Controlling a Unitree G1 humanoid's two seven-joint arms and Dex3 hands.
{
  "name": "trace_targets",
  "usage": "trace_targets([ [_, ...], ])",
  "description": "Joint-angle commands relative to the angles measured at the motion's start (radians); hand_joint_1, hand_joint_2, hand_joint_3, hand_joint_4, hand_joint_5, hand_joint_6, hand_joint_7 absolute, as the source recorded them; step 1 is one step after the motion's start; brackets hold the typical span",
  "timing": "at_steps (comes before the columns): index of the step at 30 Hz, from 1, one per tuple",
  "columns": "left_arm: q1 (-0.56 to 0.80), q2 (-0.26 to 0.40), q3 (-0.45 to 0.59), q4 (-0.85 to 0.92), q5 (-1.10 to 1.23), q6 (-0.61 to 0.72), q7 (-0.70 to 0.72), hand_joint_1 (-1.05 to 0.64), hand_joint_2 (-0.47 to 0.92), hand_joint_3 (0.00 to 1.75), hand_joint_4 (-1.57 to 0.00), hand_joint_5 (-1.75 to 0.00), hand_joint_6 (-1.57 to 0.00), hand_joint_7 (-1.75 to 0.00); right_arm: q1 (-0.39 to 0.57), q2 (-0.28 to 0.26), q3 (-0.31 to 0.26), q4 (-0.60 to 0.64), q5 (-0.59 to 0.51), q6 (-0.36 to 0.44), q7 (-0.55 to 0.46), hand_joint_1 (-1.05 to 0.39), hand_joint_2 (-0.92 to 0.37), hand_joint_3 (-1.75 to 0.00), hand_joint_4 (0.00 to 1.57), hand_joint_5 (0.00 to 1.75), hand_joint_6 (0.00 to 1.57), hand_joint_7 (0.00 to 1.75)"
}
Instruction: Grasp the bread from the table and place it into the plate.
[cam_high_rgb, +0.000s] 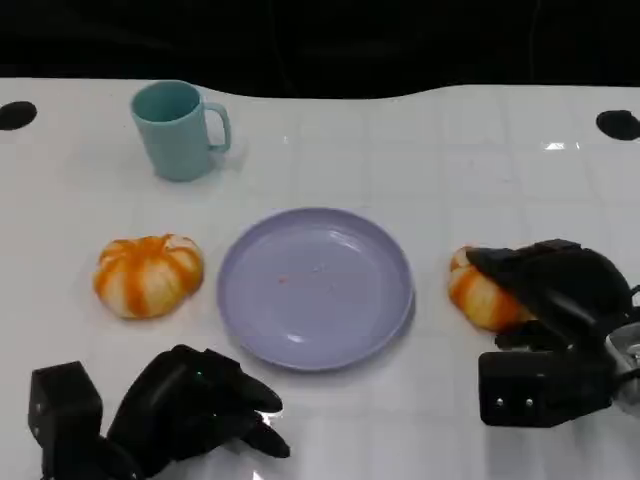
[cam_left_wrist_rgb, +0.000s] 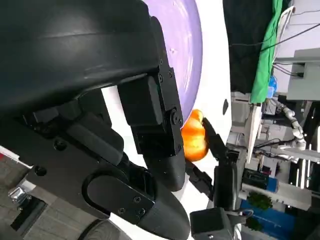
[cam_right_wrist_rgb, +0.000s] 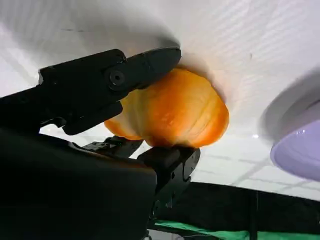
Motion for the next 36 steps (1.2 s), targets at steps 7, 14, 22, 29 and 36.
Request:
trace_targets([
  [7, 0.019, 0.011, 0.001, -0.015, 0.003, 0.005, 0.008, -1.05, 0.76, 0.00, -1.57, -0.24, -1.57, -0.03, -0.038, 0.011, 0.021, 0.146, 0.025, -0.097, -0.243, -0.14, -0.84, -0.38, 0.81, 1.72, 0.77, 1.42],
  [14, 0.016, 0.017, 0.000, -0.008, 0.007, -0.002, 0.003, -1.05, 0.76, 0.00, -1.57, -0.24, -1.57, -0.02, -0.046, 0.035, -0.015, 0.134, 0.074, -0.092, -0.341, -0.12, -0.56, -0.72, 0.87, 1.75, 0.63, 1.74],
  [22, 0.012, 0.013, 0.000, 0.002, 0.008, -0.006, 0.008, -1.05, 0.77, 0.00, -1.57, -0.23, -1.57, -0.02, -0.050, 0.028, -0.028, 0.066, 0.098, -0.146, -0.378, -0.14, -0.37, -1.17, 0.95, 1.75, 0.71, 1.75],
  [29, 0.008, 0.008, -0.001, 0.007, 0.008, -0.009, 0.009, -1.05, 0.77, 0.00, -1.57, -0.23, -1.57, -0.02, -0.027, 0.023, -0.057, -0.054, 0.133, -0.172, -0.336, -0.14, -0.31, -1.32, 0.97, 1.75, 0.74, 1.75],
  [36, 0.011, 0.013, -0.003, 0.010, 0.016, -0.024, 0.010, -1.05, 0.77, 0.01, -1.57, -0.23, -1.57, -0.01, 0.008, 0.057, -0.083, -0.193, 0.193, -0.184, -0.224, -0.12, -0.23, -1.42, 1.00, 1.75, 0.79, 1.68],
])
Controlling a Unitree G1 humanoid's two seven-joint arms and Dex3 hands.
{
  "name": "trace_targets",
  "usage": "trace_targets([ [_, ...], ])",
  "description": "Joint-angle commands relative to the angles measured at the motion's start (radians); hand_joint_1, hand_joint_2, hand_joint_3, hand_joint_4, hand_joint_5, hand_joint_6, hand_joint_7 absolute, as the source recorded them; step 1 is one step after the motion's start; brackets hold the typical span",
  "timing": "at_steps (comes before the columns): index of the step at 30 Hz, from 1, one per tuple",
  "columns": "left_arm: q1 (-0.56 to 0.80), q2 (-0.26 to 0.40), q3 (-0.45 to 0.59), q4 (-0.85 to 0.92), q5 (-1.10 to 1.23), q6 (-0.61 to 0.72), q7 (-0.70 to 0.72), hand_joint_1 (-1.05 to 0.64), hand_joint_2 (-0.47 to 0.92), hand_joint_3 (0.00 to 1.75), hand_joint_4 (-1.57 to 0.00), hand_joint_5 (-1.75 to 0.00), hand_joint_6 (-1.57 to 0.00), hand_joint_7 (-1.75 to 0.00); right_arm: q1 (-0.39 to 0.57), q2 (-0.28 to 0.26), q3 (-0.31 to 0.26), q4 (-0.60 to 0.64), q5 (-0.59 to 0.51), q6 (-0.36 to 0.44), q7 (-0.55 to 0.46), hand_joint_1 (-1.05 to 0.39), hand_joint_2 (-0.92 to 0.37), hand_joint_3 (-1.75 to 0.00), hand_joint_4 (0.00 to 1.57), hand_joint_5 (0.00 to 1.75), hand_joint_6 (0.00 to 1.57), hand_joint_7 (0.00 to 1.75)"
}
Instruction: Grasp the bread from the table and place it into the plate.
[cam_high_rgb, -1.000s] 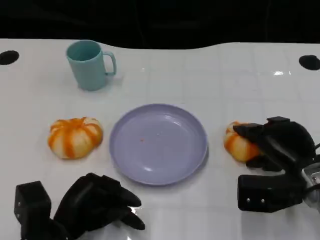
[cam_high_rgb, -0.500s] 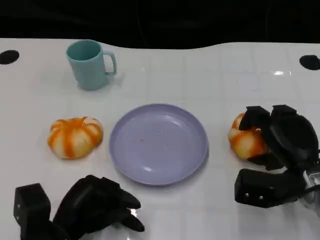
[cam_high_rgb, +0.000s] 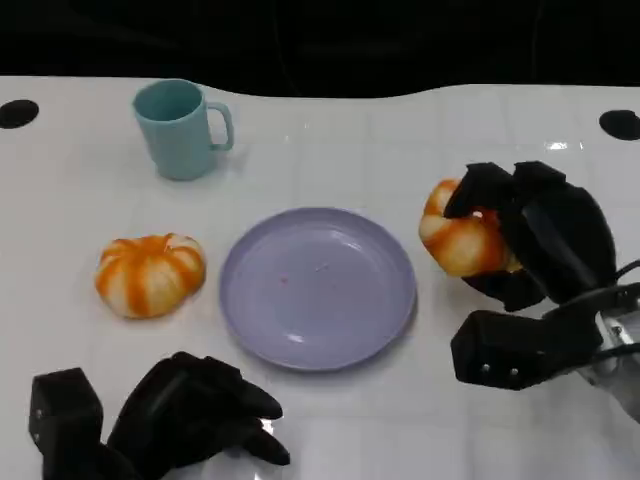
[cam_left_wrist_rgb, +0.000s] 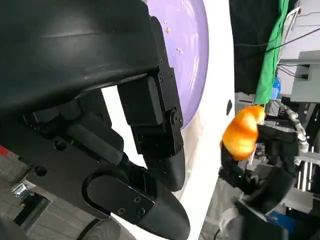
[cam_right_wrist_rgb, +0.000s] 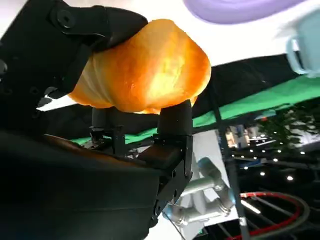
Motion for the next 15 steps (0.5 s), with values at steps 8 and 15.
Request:
trace_targets([
  [8, 0.008, 0.016, 0.003, -0.006, 0.008, -0.009, 0.003, -1.05, 0.77, 0.00, -1.57, -0.22, -1.56, -0.01, 0.015, 0.078, -0.012, -0.154, 0.069, -0.009, 0.165, -0.13, -0.22, -1.45, 0.97, 1.75, 0.77, 1.69],
  [15, 0.009, 0.019, 0.003, -0.005, 0.004, -0.010, -0.008, -1.05, 0.77, 0.00, -1.56, -0.21, -1.55, 0.00, -0.044, 0.139, 0.017, -0.090, 0.036, -0.010, 0.180, -0.18, -0.22, -1.44, 0.98, 1.75, 0.77, 1.70],
])
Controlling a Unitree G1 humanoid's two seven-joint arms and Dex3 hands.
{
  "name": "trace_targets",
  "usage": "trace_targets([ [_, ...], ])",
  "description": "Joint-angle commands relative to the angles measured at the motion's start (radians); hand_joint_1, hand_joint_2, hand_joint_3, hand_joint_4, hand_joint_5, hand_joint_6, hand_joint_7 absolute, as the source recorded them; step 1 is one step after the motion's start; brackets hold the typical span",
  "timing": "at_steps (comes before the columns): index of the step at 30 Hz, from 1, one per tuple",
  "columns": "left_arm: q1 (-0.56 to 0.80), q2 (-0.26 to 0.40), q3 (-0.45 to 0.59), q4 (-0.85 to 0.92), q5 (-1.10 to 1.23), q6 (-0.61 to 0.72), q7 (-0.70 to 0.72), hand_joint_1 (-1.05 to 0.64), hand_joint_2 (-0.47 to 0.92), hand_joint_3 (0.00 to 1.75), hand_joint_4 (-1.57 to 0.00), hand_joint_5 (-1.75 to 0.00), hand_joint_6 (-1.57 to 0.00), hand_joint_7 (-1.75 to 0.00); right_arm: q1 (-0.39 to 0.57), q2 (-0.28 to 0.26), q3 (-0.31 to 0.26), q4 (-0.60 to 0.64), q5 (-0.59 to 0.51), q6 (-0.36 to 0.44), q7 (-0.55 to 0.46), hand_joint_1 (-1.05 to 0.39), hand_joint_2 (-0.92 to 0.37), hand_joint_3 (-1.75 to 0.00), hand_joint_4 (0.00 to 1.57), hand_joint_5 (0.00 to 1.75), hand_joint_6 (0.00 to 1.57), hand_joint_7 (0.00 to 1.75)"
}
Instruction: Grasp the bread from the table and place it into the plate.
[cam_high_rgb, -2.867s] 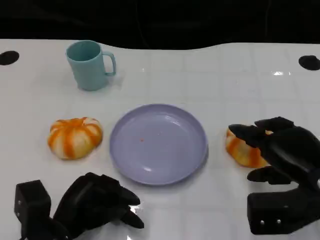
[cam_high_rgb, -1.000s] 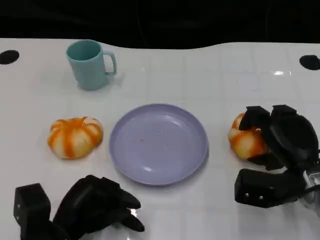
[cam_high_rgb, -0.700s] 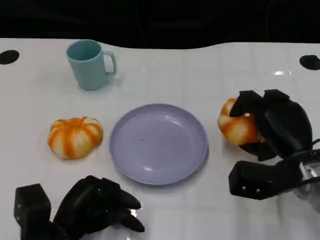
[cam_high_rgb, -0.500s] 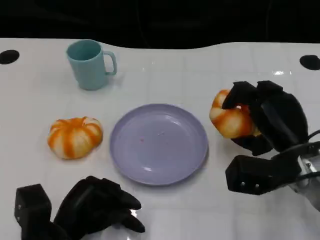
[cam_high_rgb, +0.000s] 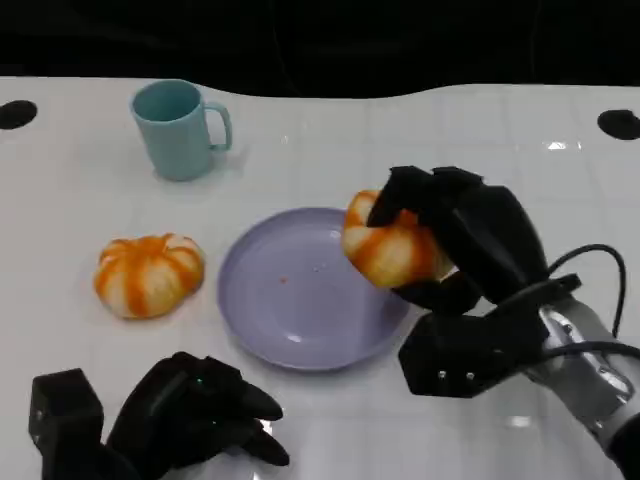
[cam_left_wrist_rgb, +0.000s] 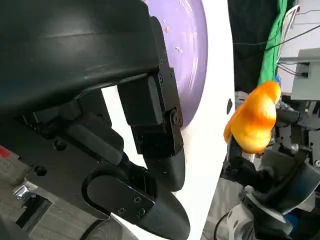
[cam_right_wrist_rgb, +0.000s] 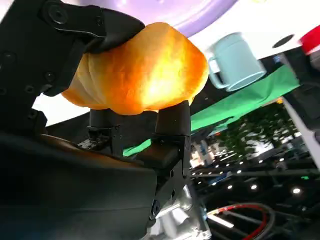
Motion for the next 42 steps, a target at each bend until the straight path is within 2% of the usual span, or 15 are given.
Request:
trace_targets([
  [1, 0.008, 0.016, 0.002, -0.002, -0.002, -0.003, -0.006, -1.05, 0.77, 0.00, -1.56, -0.21, -1.55, 0.00, -0.053, 0.028, 0.013, 0.047, -0.004, -0.010, 0.012, -0.18, -0.22, -1.44, 0.99, 1.75, 0.77, 1.70],
  [7, 0.009, 0.014, 0.001, -0.006, -0.003, 0.003, -0.004, -1.05, 0.76, 0.00, -1.57, -0.20, -1.56, -0.01, -0.093, 0.074, 0.036, 0.142, -0.008, -0.029, 0.011, -0.16, -0.22, -1.41, 0.99, 1.75, 0.78, 1.72],
  [11, 0.009, 0.013, -0.001, -0.005, 0.000, -0.001, -0.002, -1.05, 0.77, 0.00, -1.57, -0.20, -1.56, -0.01, -0.105, 0.091, 0.043, 0.200, -0.007, -0.044, 0.004, -0.15, -0.29, -1.38, 0.95, 1.75, 0.75, 1.69],
  [14, 0.008, 0.012, -0.001, -0.004, 0.001, -0.004, -0.001, -1.05, 0.77, 0.00, -1.57, -0.20, -1.56, -0.01, -0.109, 0.099, 0.041, 0.221, 0.000, -0.035, 0.019, -0.15, -0.39, -1.28, 0.88, 1.75, 0.77, 1.45],
  [16, 0.009, 0.011, -0.001, -0.006, 0.000, -0.001, 0.000, -1.05, 0.77, 0.00, -1.57, -0.20, -1.56, -0.01, -0.112, 0.098, 0.039, 0.223, 0.008, -0.028, 0.052, -0.17, -0.46, -1.18, 0.79, 1.71, 0.72, 1.28],
  [17, 0.009, 0.010, -0.001, -0.006, -0.001, -0.002, 0.000, -1.05, 0.77, 0.00, -1.57, -0.20, -1.56, -0.01, -0.113, 0.094, 0.039, 0.219, 0.014, -0.023, 0.085, -0.19, -0.54, -1.00, 0.71, 1.63, 0.67, 1.11],
  [18, 0.009, 0.010, -0.001, -0.006, 0.000, -0.002, 0.002, -1.05, 0.76, 0.00, -1.57, -0.20, -1.56, -0.01, -0.114, 0.090, 0.039, 0.213, 0.021, -0.016, 0.118, -0.23, -0.61, -0.86, 0.61, 1.48, 0.60, 0.95],
  [19, 0.009, 0.010, -0.001, -0.004, 0.001, -0.004, 0.002, -1.05, 0.77, 0.00, -1.57, -0.20, -1.56, -0.01, -0.114, 0.088, 0.038, 0.205, 0.029, -0.006, 0.152, -0.27, -0.67, -0.72, 0.53, 1.26, 0.56, 0.73],
  [20, 0.008, 0.010, -0.002, -0.004, 0.003, -0.006, 0.003, -1.05, 0.77, 0.00, -1.57, -0.20, -1.56, -0.01, -0.112, 0.085, 0.038, 0.195, 0.033, 0.002, 0.182, -0.30, -0.71, -0.64, 0.50, 1.13, 0.54, 0.60],
  [21, 0.008, 0.010, -0.003, -0.003, 0.004, -0.007, 0.004, -1.05, 0.77, 0.00, -1.57, -0.20, -1.56, -0.01, -0.110, 0.082, 0.038, 0.186, 0.035, 0.009, 0.203, -0.35, -0.82, -0.43, 0.46, 0.91, 0.52, 0.43],
  [23, 0.009, 0.009, -0.003, -0.005, 0.005, -0.005, 0.005, -1.05, 0.77, 0.00, -1.57, -0.20, -1.56, -0.01, -0.108, 0.073, 0.042, 0.171, 0.033, 0.008, 0.236, -0.44, -0.89, -0.28, 0.42, 0.72, 0.49, 0.29],
  [26, 0.009, 0.008, -0.003, -0.006, 0.001, 0.001, 0.003, -1.05, 0.77, 0.00, -1.57, -0.21, -1.56, -0.01, -0.103, 0.062, 0.047, 0.140, 0.032, 0.032, 0.309, -0.60, -0.92, -0.31, 0.29, 0.59, 0.39, 0.17],
  [28, 0.009, 0.008, -0.003, -0.006, 0.000, 0.002, 0.001, -1.05, 0.77, 0.00, -1.57, -0.20, -1.56, 0.00, -0.096, 0.057, 0.046, 0.117, 0.037, 0.045, 0.354, -0.72, -0.92, -0.35, 0.14, 0.52, 0.27, 0.09],
  [31, 0.011, 0.009, -0.003, -0.010, 0.002, 0.003, 0.005, -1.05, 0.77, 0.00, -1.57, -0.20, -1.56, 0.00, -0.081, 0.051, 0.040, 0.084, 0.045, 0.057, 0.396, -0.79, -0.92, -0.37, 0.05, 0.47, 0.19, 0.04],
  [42, 0.005, 0.008, -0.002, -0.006, -0.002, 0.007, 0.002, -1.05, 0.76, 0.00, -1.57, -0.20, -1.56, 0.00, -0.025, -0.002, 0.021, -0.024, 0.088, 0.057, 0.484, -0.89, -0.92, -0.43, 0.01, 0.44, 0.13, 0.01],
])
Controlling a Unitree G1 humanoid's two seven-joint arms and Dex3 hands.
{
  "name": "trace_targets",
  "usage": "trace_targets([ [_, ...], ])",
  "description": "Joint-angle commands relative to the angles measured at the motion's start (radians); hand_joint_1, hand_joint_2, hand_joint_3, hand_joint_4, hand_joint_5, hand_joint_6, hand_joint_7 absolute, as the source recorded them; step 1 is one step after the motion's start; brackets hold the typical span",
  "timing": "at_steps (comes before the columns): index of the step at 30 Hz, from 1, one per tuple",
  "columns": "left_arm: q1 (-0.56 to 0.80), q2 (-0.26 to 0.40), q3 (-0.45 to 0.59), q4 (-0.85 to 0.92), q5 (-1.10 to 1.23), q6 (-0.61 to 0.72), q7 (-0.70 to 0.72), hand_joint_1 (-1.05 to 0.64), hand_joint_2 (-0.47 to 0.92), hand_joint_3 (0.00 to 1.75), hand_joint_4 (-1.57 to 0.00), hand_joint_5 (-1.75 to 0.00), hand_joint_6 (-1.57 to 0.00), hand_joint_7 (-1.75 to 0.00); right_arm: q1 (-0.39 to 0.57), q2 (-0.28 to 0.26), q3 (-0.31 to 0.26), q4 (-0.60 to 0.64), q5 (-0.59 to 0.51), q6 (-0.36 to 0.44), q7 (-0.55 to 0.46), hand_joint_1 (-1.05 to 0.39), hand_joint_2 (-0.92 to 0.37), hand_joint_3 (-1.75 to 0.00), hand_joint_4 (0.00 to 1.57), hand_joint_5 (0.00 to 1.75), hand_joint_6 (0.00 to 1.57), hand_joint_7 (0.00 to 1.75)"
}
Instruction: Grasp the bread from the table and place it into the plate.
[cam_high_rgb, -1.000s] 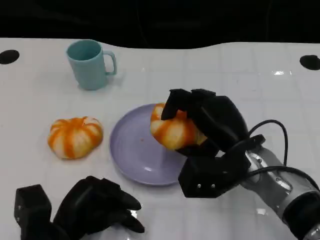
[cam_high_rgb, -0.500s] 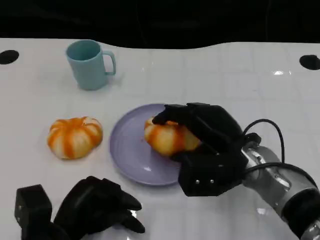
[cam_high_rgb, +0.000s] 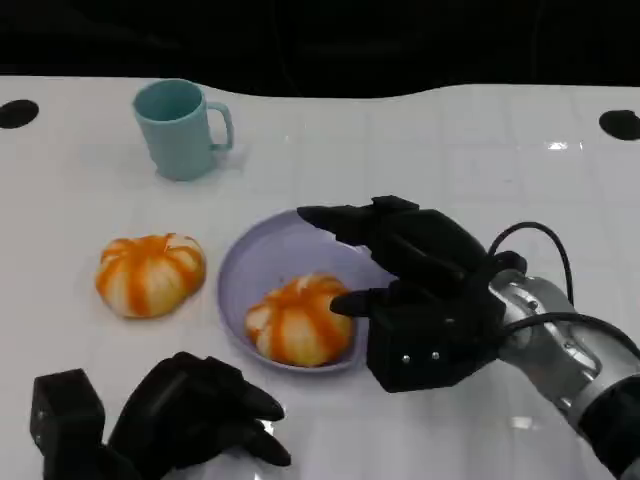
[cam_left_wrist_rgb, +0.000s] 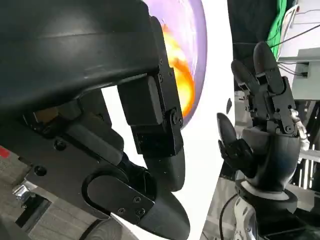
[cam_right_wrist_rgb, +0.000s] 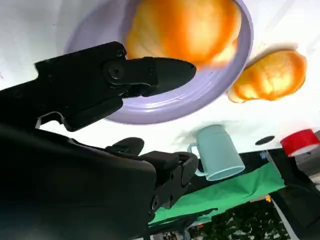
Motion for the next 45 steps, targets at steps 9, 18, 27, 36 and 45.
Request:
trace_targets([
  [9, 0.003, 0.009, 0.000, -0.005, 0.001, 0.008, 0.005, -1.05, 0.77, 0.00, -1.57, -0.20, -1.56, 0.00, 0.132, -0.073, -0.076, -0.126, 0.091, -0.089, -0.011, -0.77, -0.92, -0.35, 0.20, 0.57, 0.32, 0.09],
  [18, 0.003, 0.005, -0.002, -0.005, 0.005, 0.000, 0.009, -1.05, 0.76, 0.00, -1.57, -0.20, -1.56, 0.00, 0.259, -0.078, -0.168, -0.210, 0.193, -0.175, -0.039, -0.57, -0.92, -0.15, 0.46, 1.23, 0.63, 0.52],
  [27, 0.004, 0.001, -0.006, -0.012, 0.006, -0.002, 0.010, -1.05, 0.77, 0.00, -1.57, -0.20, -1.57, 0.00, 0.375, -0.092, -0.241, -0.237, 0.334, -0.274, 0.006, -0.47, -0.92, -0.14, 0.69, 1.74, 0.57, 1.58],
  [36, 0.000, -0.002, -0.005, -0.006, -0.003, 0.002, -0.001, -1.05, 0.76, 0.00, -1.57, -0.20, -1.56, 0.00, 0.530, -0.119, -0.277, -0.366, 0.439, -0.272, 0.110, -0.45, -0.92, -0.19, 0.82, 1.75, 0.66, 1.75],
  [45, -0.004, -0.002, -0.009, -0.009, 0.008, 0.004, 0.012, -1.05, 0.77, 0.00, -1.57, -0.19, -1.56, 0.00, 0.652, -0.132, -0.304, -0.482, 0.473, -0.256, 0.162, -0.43, -0.92, -0.18, 0.83, 1.75, 0.66, 1.75],
])
